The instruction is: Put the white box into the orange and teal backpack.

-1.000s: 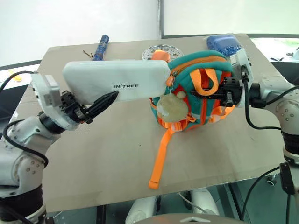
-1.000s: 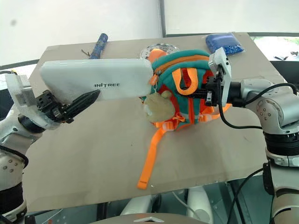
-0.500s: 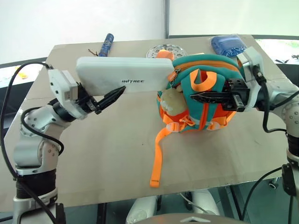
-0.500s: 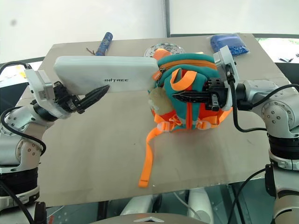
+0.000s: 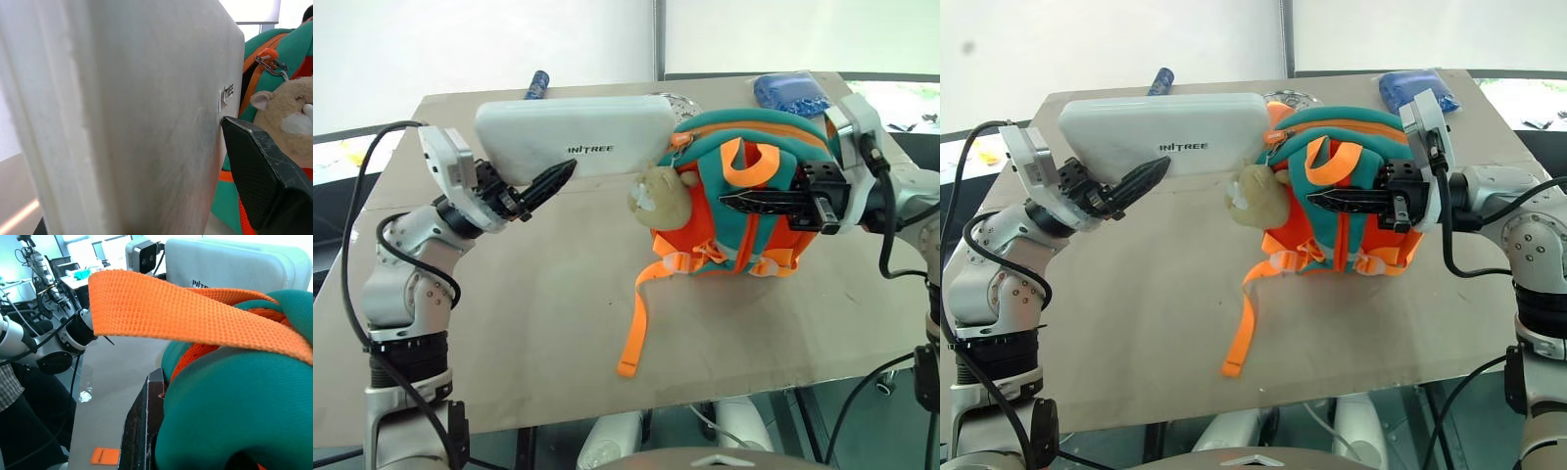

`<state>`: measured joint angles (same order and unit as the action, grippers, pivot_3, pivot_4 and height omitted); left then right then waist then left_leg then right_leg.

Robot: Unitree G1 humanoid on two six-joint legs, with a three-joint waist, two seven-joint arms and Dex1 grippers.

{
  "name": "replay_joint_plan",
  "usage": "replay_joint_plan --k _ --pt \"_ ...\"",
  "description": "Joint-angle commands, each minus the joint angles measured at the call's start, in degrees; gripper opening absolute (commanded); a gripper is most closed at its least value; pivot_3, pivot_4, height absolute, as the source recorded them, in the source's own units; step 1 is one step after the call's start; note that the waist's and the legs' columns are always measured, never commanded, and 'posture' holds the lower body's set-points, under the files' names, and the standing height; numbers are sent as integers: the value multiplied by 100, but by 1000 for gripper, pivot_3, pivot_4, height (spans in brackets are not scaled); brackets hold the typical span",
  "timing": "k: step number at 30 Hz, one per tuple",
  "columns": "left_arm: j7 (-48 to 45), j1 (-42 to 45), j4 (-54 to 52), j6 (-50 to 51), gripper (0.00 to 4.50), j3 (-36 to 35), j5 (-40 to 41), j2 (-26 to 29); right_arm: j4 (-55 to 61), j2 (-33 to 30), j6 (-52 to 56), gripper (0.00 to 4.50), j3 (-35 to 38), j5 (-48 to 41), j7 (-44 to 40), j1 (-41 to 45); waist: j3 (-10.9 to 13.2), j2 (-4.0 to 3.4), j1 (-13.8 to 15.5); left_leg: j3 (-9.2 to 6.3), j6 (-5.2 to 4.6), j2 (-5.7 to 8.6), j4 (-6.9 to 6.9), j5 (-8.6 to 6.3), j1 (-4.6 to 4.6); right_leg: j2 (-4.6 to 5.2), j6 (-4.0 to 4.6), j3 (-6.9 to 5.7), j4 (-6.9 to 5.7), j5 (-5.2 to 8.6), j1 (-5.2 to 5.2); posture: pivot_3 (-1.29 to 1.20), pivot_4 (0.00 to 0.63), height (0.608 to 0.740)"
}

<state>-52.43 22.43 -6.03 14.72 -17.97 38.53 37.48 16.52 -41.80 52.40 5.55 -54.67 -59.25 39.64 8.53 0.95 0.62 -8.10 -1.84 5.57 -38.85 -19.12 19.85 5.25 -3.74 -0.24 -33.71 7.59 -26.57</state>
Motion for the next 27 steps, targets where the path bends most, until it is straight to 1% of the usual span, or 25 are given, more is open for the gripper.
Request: replay_joint_plan --k 1,4,7,14,17,20,24,27 --pt "-138 53 -184 -124 2621 -83 94 12 240 -65 -118 10 372 -237 16 57 0 0 0 0 0 0 0 0 0 0 0 0 0 0 0 0 150 733" --pt "-402 -150 -395 -190 2621 258 -53 -37 281 -52 -124 10 410 -292 60 40 0 0 0 0 0 0 0 0 0 0 0 0 1 0 0 0 150 733" --pt "-612 -145 -371 -350 2621 569 -236 -115 347 -7 -117 10 428 -418 103 51 0 0 16 1 0 0 0 0 0 1 0 0 2 0 0 0 150 733" --pt "-873 -31 -187 -479 2621 1021 -469 -260 306 86 -115 10 524 -694 220 182 0 0 8 -2 0 1 -4 0 2 1 0 -3 -1 0 1 0 150 733" --pt "-968 -21 -268 -415 2621 1175 -436 -335 324 111 -182 10 484 -602 359 184 0 0 8 -3 0 1 -4 0 3 1 0 -3 -1 0 1 0 150 733" --pt "-1260 -179 -308 -487 2621 1372 -562 -207 249 263 -190 10 650 -837 518 167 0 0 8 -3 0 1 -5 0 3 1 0 -4 -1 0 1 0 150 733" --pt "-1716 -441 -181 -809 2621 1461 -709 -69 339 126 -221 10 859 -817 674 93 0 -1 5 -1 0 1 -5 0 3 2 0 -3 0 0 0 0 150 733" --pt "-1853 -458 -16 -1069 2621 1529 -898 -39 377 54 -207 10 920 -868 722 33 1 -1 12 -2 0 2 -5 0 4 2 0 -3 1 0 1 0 150 733"
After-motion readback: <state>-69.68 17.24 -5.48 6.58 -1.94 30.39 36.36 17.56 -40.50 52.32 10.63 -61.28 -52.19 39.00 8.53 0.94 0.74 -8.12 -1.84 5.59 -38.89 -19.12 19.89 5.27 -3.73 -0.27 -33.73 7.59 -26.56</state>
